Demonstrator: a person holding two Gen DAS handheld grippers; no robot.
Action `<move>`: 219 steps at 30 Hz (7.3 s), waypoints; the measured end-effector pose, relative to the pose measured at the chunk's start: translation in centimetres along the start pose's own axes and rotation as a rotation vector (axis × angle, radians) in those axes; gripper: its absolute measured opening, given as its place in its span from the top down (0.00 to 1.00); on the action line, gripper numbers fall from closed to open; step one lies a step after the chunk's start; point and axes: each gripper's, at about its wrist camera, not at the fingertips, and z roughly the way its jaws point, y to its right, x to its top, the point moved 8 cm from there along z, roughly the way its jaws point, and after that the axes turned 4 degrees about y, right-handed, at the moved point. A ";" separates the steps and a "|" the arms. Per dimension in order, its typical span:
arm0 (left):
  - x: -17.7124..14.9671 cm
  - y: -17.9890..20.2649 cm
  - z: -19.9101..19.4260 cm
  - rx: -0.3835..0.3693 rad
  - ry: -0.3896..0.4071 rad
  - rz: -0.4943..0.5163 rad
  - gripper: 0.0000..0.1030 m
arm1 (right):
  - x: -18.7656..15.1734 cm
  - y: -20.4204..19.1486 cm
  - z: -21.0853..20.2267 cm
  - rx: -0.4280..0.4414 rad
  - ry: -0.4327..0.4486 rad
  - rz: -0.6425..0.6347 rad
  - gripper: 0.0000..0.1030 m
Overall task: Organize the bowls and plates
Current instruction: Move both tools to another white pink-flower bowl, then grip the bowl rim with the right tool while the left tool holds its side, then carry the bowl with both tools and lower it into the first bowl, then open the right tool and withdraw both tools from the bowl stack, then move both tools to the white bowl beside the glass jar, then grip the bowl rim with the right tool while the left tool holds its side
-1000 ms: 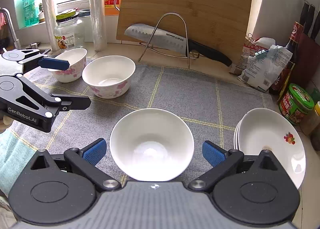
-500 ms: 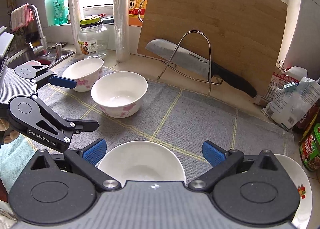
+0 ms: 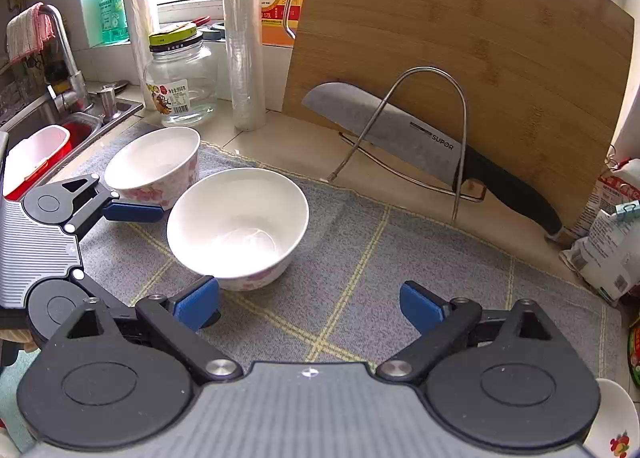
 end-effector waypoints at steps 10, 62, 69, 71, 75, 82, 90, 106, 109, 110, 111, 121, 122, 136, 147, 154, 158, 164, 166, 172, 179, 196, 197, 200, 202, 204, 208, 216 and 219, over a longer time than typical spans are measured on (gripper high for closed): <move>0.4 -0.2 1.1 -0.020 0.021 -0.004 0.04 | 3.0 -2.3 5.2 0.074 -0.049 -0.044 0.22; 2.8 2.1 -2.8 -0.124 0.003 0.041 0.14 | 3.4 -3.3 2.6 0.162 -0.073 -0.019 0.42; 3.6 4.5 -4.9 -0.161 0.018 0.081 0.14 | 2.4 -2.6 -0.8 0.128 -0.052 0.003 0.42; 3.7 5.3 -5.3 -0.174 0.024 0.090 0.14 | 2.0 -2.2 -1.6 0.112 -0.049 0.014 0.42; 3.7 6.9 -5.9 -0.211 0.025 0.099 0.14 | 1.0 -1.4 -3.0 0.082 -0.049 0.032 0.42; 3.5 9.8 -6.4 -0.279 0.027 0.131 0.14 | -1.5 0.0 -4.9 0.022 -0.073 0.081 0.42; 3.0 11.9 -7.0 -0.333 0.022 0.163 0.14 | -3.7 0.6 -6.8 -0.015 -0.088 0.120 0.42; 1.1 13.7 -6.9 -0.364 -0.013 0.198 0.14 | -6.5 0.9 -7.2 -0.031 -0.123 0.172 0.42; 0.9 13.8 -6.7 -0.359 -0.009 0.210 0.14 | -6.7 0.9 -7.0 -0.039 -0.124 0.169 0.42; 0.9 13.8 -6.6 -0.358 -0.010 0.213 0.14 | -6.7 0.9 -6.9 -0.042 -0.126 0.167 0.42; 0.8 13.8 -6.4 -0.357 -0.013 0.213 0.14 | -6.7 0.9 -6.9 -0.042 -0.126 0.167 0.42; 0.7 14.0 -6.2 -0.354 -0.020 0.220 0.12 | -6.9 0.9 -6.5 -0.041 -0.134 0.164 0.39; 0.6 14.0 -6.2 -0.353 -0.017 0.223 0.12 | -6.9 0.9 -6.5 -0.040 -0.131 0.164 0.37; 1.3 13.5 -8.1 -0.343 0.065 0.244 0.07 | -5.8 1.3 -7.9 -0.060 -0.067 0.152 0.05; 1.4 9.8 -9.6 -0.187 0.042 0.143 0.06 | -3.6 0.8 -9.2 -0.025 0.021 0.078 0.00; 0.2 3.9 -10.0 -0.086 0.034 0.073 0.06 | -1.2 -1.3 -8.1 -0.025 0.055 0.042 0.00; -0.8 -0.4 -9.3 -0.069 0.021 0.059 0.06 | 0.1 -4.0 -7.3 -0.039 0.061 0.020 0.00; -2.4 -6.1 -8.5 -0.083 0.016 0.068 0.06 | 1.7 -8.3 -4.4 -0.083 0.027 0.018 0.00; -3.1 -7.8 -8.0 -0.082 0.011 0.069 0.06 | 2.3 -9.6 -3.4 -0.082 0.016 0.017 0.00; -3.7 -11.4 -6.7 -0.079 0.023 0.033 0.06 | 4.5 -12.8 -0.7 -0.074 0.001 0.002 0.00; -3.7 -13.1 -4.4 -0.092 0.033 0.021 0.06 | 7.3 -14.7 3.1 -0.068 -0.024 -0.038 0.00; -3.4 -14.3 -1.0 -0.148 0.052 0.029 0.06 | 10.3 -15.7 10.9 -0.007 -0.082 -0.033 0.09; -3.3 -14.2 -1.0 -0.153 0.057 0.027 0.07 | 10.4 -15.7 11.3 -0.001 -0.088 -0.030 0.10; -2.9 -14.2 -0.9 -0.157 0.071 0.023 0.07 | 10.4 -15.5 12.1 0.004 -0.100 -0.025 0.17; -2.7 -14.2 -0.9 -0.164 0.080 0.015 0.08 | 10.4 -15.5 12.6 0.011 -0.107 -0.022 0.20; -2.5 -14.0 -0.9 -0.172 0.084 0.014 0.09 | 10.4 -15.5 13.0 0.015 -0.113 -0.026 0.24; -2.3 -13.7 -1.0 -0.174 0.093 0.022 0.09 | 10.5 -15.7 13.4 0.023 -0.118 -0.035 0.28; -2.4 -13.5 -1.2 -0.181 0.100 0.028 0.10 | 10.9 -15.6 14.3 0.040 -0.125 -0.044 0.35; -2.3 -13.5 -1.1 -0.186 0.103 0.029 0.10 | 11.0 -15.5 14.6 0.039 -0.126 -0.045 0.36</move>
